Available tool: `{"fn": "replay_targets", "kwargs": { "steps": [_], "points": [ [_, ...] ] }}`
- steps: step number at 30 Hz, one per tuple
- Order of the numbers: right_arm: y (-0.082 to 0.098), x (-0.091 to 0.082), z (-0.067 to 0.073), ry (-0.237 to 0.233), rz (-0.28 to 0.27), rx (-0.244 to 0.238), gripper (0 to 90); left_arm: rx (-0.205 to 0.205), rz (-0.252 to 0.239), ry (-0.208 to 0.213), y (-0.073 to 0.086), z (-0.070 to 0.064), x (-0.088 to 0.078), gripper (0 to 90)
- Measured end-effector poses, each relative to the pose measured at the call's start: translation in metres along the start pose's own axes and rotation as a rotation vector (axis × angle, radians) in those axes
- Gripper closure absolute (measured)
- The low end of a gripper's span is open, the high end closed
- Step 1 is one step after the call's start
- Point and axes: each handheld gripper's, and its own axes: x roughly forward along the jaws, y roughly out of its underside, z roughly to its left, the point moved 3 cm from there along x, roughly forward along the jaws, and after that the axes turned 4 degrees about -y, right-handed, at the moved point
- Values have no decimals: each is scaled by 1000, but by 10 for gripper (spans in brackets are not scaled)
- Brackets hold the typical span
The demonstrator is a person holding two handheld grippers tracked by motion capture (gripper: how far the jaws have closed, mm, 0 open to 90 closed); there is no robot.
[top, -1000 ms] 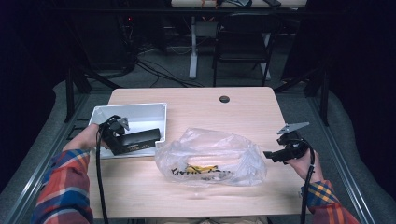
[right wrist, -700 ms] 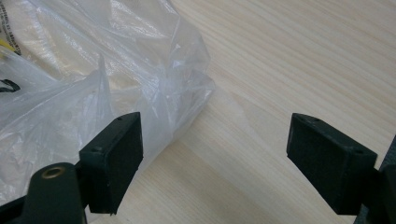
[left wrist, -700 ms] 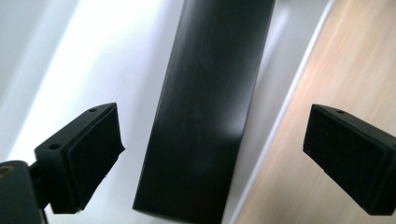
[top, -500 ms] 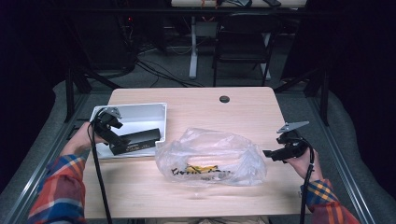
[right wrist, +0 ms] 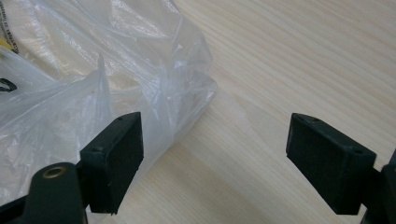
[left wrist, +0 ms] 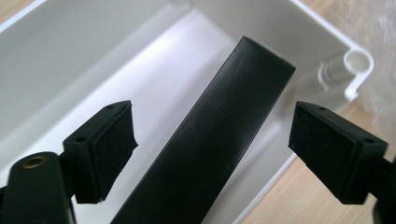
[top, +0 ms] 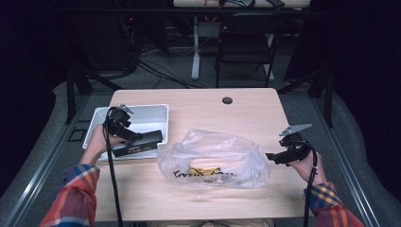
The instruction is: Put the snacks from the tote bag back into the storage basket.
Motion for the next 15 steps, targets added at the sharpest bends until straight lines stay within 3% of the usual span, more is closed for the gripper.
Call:
{"fn": "replay_targets", "kwargs": {
  "steps": [6,9,12,15],
  "points": [
    [3,1,1,-4,13,-6,185,-51,-27,-55,-14,-13,7,234],
    [4,0,3,4,8,-4,188,-99,-57,-102,-18,-14,12,343],
    [5,0,3,3,16,-7,190,-138,-50,-126,-20,-14,17,491],
    [5,1,4,6,14,-3,191,-151,-32,-124,-22,-15,23,609]
  ]
}}
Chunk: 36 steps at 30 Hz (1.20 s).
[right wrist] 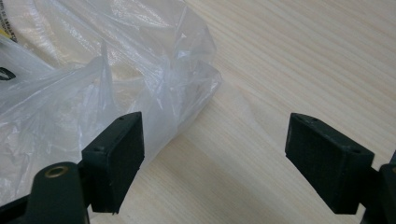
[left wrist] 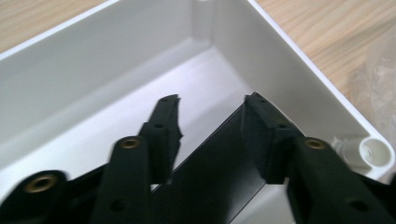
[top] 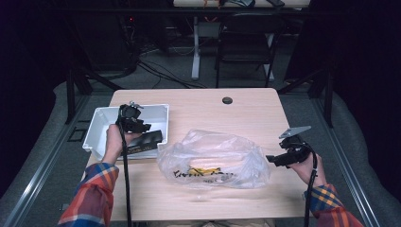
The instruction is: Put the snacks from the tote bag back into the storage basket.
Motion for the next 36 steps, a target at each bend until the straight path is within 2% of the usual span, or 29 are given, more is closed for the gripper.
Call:
{"fn": "replay_targets", "kwargs": {
  "steps": [3,5,6,8,14,18,23,27,36],
  "points": [
    [-1,0,1,1,0,-1,192,-9,9,0,-2,-4,6,688],
    [-1,-1,1,3,1,-3,192,-6,13,-18,-5,-7,10,721],
    [-1,-1,1,3,4,-6,192,-5,21,-4,-6,-9,12,739],
    [-2,0,2,2,5,-10,193,-5,27,-28,-8,-11,16,761],
    [-1,-1,1,4,3,-6,194,-25,53,-53,-11,-11,33,795],
    [-1,-1,1,3,2,-4,194,-34,63,-50,-10,-9,40,834],
    [-1,-1,1,5,3,-6,194,-45,83,-25,-7,-9,45,878],
    [-1,-2,1,3,3,-5,195,-35,103,-8,-5,-11,46,889],
    [-1,-2,2,7,1,-6,195,-18,118,-4,-3,-14,46,893]
  ]
}}
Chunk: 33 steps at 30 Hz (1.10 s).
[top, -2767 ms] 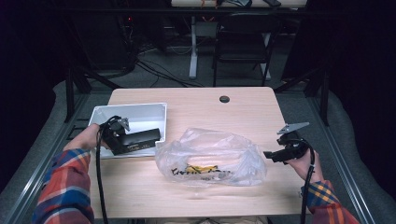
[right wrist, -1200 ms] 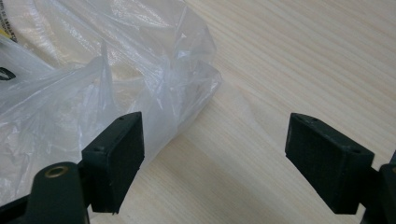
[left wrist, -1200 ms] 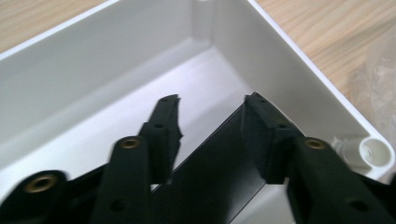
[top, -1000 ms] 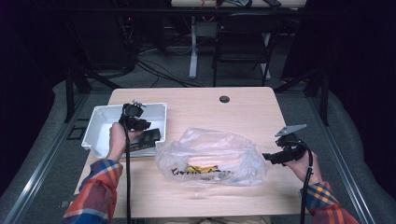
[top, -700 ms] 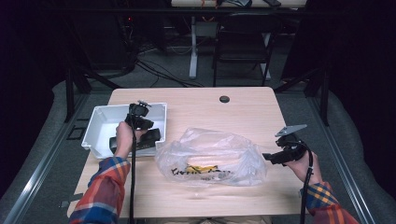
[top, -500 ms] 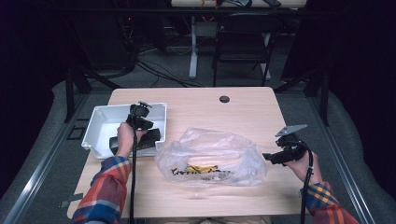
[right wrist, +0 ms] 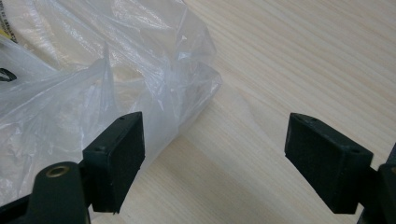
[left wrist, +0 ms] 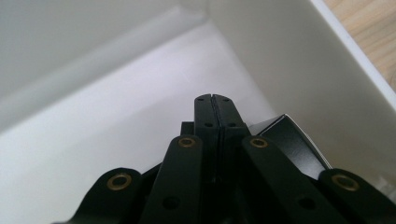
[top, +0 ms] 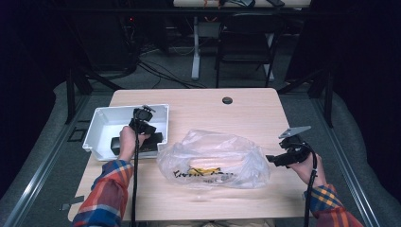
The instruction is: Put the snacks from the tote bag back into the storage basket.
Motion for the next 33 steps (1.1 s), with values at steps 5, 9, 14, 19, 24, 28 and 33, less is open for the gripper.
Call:
{"fn": "replay_targets", "kwargs": {
  "steps": [5,9,14,19,24,28,33],
  "points": [
    [0,0,0,0,-1,4,195,2,3,0,0,-1,-1,897],
    [0,0,0,5,-2,7,194,5,7,6,1,-1,-2,898],
    [0,0,0,1,1,6,195,11,11,3,2,1,-3,886],
    [0,-1,-1,4,-1,4,195,-13,-53,-8,1,5,-11,651],
    [1,-2,-2,6,-5,6,195,-46,-158,-43,4,6,-37,349],
    [1,-3,-2,9,-6,8,195,-57,-180,-54,12,7,-55,253],
    [1,-5,-2,11,-8,0,194,-37,-195,-67,27,3,-81,188]
  ]
}}
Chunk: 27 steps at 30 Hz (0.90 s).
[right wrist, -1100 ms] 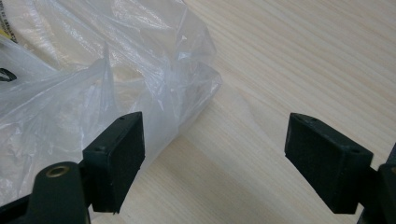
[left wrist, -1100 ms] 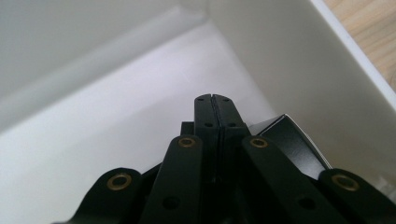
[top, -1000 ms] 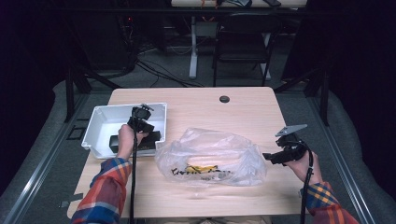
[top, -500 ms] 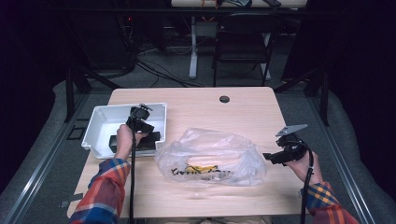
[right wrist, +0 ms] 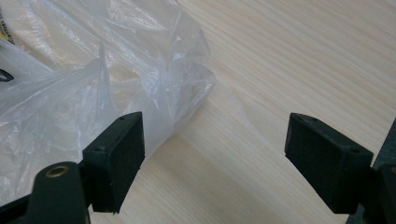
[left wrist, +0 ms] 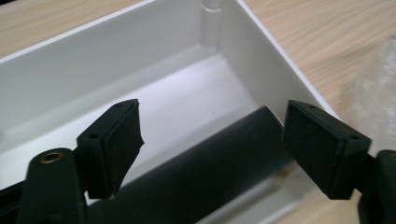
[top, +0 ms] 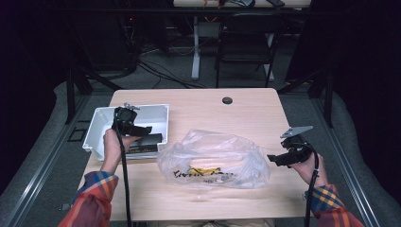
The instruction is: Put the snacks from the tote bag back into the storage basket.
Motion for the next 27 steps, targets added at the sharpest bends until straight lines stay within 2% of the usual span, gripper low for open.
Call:
{"fn": "replay_targets", "kwargs": {
  "steps": [4,6,13,14,20,26,27],
  "points": [
    [0,-1,0,1,-4,3,190,37,-8,13,14,-8,-20,153],
    [0,-1,1,5,-4,3,189,51,-18,0,23,-13,-28,152],
    [0,-4,3,-2,-17,0,187,91,-7,-16,52,-32,-46,154],
    [1,-5,3,-6,-21,2,187,93,-8,-7,57,-34,-49,154],
    [7,-11,6,-5,-28,-3,187,88,-6,3,82,-42,-60,154],
    [11,-17,9,-1,-34,-10,187,45,7,14,107,-44,-61,153],
    [12,-17,9,2,-36,-4,187,35,12,25,112,-44,-60,153]
  ]
}}
